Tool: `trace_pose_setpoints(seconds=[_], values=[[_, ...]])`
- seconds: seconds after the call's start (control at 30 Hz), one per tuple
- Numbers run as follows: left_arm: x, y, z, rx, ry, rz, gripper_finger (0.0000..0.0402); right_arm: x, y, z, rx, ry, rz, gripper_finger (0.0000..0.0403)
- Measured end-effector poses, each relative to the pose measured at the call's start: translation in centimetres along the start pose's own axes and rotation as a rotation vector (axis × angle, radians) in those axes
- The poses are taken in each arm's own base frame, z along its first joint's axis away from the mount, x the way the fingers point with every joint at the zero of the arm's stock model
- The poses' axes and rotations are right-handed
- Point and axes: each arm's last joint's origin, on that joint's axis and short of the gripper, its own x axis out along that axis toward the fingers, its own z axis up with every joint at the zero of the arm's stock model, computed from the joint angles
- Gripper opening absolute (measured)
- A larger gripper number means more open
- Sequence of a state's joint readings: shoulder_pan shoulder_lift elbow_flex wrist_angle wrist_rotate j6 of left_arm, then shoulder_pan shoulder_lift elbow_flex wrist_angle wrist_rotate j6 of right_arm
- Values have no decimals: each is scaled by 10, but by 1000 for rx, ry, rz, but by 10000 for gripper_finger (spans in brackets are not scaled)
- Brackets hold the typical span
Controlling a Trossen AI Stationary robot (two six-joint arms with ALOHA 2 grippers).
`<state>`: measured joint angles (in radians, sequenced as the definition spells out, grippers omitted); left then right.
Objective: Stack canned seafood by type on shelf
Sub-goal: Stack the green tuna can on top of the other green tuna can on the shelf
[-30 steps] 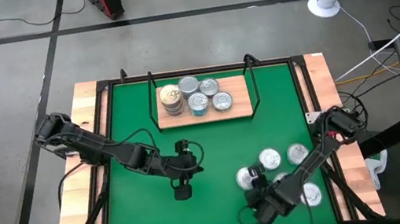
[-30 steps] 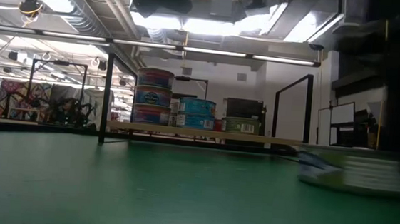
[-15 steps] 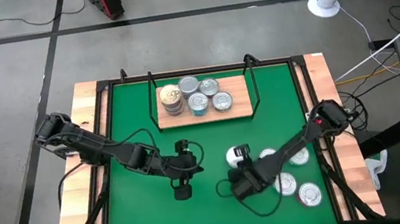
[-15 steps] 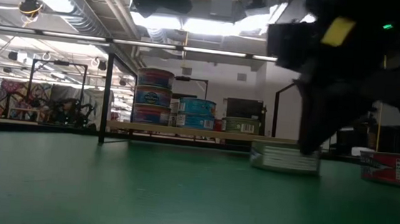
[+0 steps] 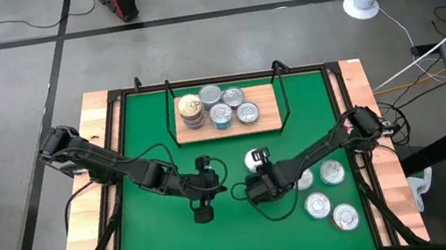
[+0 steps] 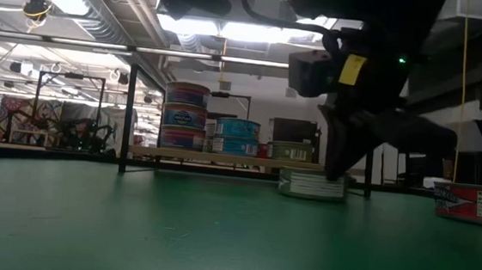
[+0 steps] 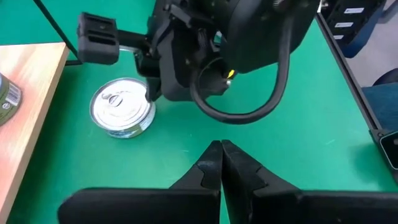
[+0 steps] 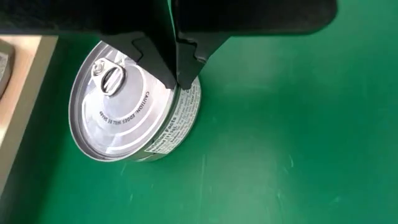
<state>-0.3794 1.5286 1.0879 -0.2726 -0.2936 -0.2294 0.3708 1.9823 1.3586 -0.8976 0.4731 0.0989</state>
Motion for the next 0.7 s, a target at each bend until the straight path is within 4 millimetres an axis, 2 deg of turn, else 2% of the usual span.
trace_pose_setpoints(seconds=[0.13, 0.4, 0.7], values=[[-6, 2, 2, 21, -11, 6, 1, 0, 0, 2, -24, -18, -9, 0], [-30, 11, 8, 18, -49, 92, 1, -3, -2, 3, -45, -31, -29, 0], [-45, 16, 8, 20, -50, 123, 1, -32, -18, 21, -83, -78, -31, 0]])
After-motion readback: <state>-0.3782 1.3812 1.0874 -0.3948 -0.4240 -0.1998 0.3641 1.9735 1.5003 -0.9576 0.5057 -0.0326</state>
